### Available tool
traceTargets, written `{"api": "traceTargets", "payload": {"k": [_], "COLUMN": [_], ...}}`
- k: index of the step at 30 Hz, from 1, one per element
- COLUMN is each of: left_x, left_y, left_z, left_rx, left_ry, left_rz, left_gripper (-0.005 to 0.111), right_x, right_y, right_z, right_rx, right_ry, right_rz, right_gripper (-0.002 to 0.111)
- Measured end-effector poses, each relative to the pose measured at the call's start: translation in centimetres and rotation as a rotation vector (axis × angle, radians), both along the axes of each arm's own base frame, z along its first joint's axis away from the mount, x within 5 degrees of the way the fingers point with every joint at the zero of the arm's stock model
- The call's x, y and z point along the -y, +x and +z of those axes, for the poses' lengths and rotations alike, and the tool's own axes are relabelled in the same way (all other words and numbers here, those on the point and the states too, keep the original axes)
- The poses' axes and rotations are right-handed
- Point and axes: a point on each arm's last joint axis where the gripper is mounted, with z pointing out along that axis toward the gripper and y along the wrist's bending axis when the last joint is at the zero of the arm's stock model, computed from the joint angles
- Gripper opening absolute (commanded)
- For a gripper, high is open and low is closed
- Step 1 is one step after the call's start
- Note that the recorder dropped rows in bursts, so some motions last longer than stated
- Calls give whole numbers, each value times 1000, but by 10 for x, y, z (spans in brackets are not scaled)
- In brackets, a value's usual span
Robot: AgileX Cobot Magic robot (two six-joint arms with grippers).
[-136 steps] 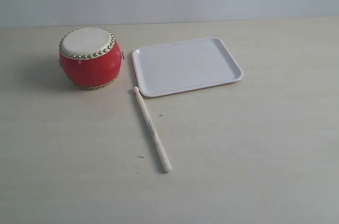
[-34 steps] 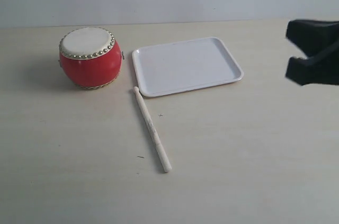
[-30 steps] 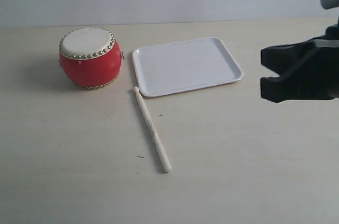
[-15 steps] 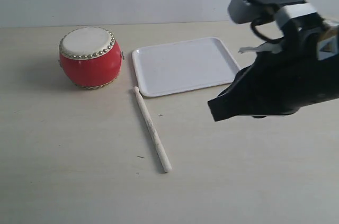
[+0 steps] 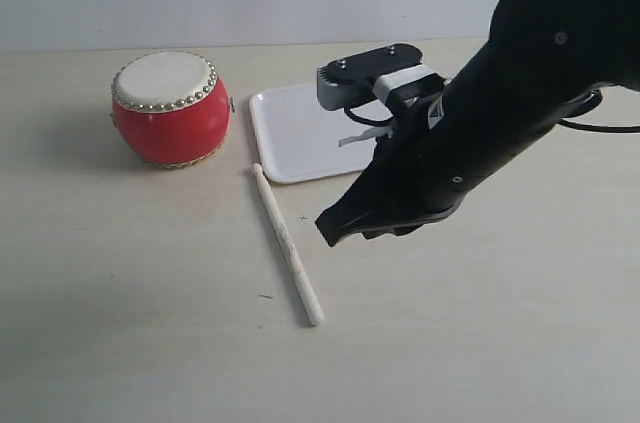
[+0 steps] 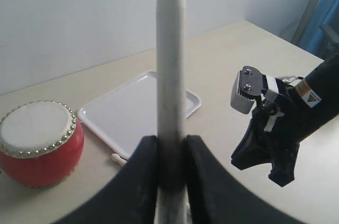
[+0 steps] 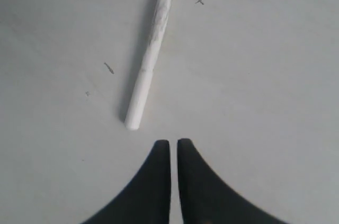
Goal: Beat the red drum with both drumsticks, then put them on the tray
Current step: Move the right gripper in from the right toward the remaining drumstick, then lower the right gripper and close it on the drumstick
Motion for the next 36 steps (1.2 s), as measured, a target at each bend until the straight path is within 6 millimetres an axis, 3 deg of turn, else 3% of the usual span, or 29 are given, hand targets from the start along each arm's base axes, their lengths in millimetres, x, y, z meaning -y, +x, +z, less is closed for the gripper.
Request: {"api": "traceTargets", "payload": {"k": [3,10,16,21,26,31,36], "left_x": [0,0,0,0,0,0,0], "left_y": [0,0,0,0,0,0,0], "left_z": [0,0,0,0,0,0,0], "left_rx": [0,0,0,0,0,-1,-2], "left_ry": [0,0,0,0,0,1,2], "left_rz": [0,0,0,0,0,0,-1], "left_gripper": [0,0,0,0,0,0,0], "right_x": [-3,-13,-21,-27,-40,-52,-62], "right_y": [2,14,25,35,51,66,77], "right_z": [-3,0,-40,-61,-64,-64,-73], "right_rx": [-7,85,18,25,10,-11,-59], "right_ry": [3,115,98,96,116,131,128], "right_rz": [20,-16,-33,-15,-2,20,41], "right_gripper": [37,39,39,39,39,49,50]}}
